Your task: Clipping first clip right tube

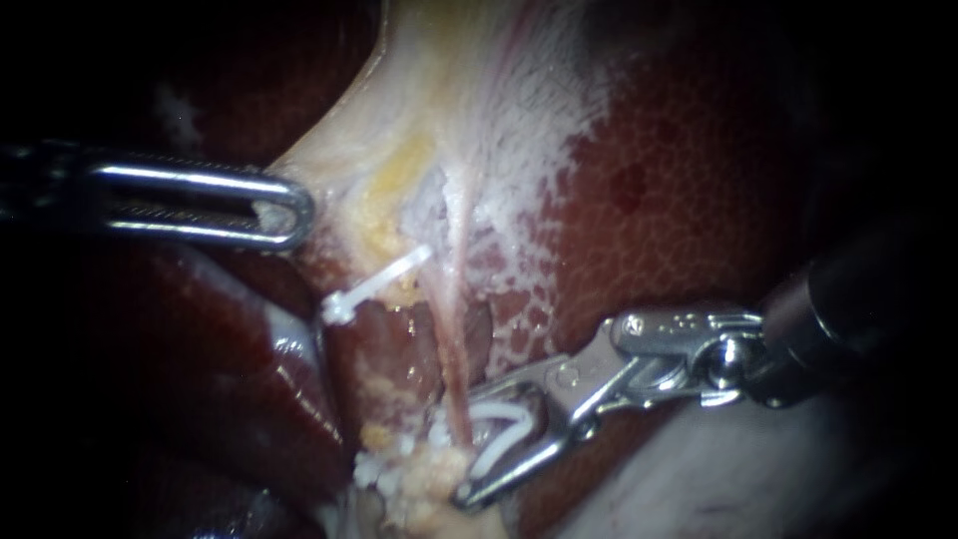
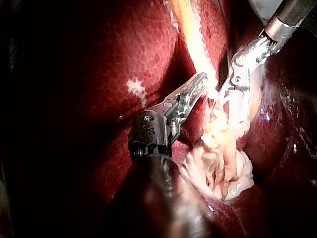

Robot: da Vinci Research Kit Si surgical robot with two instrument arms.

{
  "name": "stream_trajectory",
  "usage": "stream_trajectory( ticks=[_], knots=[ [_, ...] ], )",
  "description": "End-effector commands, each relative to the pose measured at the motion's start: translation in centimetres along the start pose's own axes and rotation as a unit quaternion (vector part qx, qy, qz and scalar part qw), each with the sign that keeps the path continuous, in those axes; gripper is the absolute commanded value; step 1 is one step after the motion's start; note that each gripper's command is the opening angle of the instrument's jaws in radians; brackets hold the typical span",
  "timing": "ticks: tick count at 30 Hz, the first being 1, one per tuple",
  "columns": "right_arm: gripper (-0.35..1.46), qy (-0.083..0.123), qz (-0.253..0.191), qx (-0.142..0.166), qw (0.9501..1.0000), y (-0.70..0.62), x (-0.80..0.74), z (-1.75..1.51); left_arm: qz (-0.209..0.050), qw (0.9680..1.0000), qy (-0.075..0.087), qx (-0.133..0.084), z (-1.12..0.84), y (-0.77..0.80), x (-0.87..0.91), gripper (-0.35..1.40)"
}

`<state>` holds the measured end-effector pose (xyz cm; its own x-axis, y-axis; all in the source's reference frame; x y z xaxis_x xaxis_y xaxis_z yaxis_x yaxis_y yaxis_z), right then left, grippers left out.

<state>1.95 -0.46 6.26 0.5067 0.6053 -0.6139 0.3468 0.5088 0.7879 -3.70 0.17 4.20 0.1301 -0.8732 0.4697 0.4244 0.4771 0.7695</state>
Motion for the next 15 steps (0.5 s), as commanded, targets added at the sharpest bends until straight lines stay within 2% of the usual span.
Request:
stream_trajectory(
  ticks=[1, 6, 10, 15],
  knots=[
    [0.53, 0.001, 0.003, 0.002, 1.0000, 0.01, -0.01, 0.01, 0.000, 1.0000, 0.000, 0.000, 0.00, 0.00, 0.00, -0.35],
    [0.51, 0.003, 0.018, 0.008, 0.9998, 0.00, -0.03, 0.02, 0.000, 1.0000, 0.000, 0.000, 0.00, 0.00, 0.00, -0.35],
    [0.48, 0.016, 0.038, 0.020, 0.9989, 0.00, -0.03, 0.02, 0.000, 1.0000, 0.000, 0.000, 0.00, 0.00, 0.00, -0.35],
    [0.45, 0.011, 0.058, 0.038, 0.9975, 0.00, -0.05, 0.04, 0.000, 1.0000, 0.000, 0.000, 0.01, 0.00, 0.00, -0.35]
  ],
)
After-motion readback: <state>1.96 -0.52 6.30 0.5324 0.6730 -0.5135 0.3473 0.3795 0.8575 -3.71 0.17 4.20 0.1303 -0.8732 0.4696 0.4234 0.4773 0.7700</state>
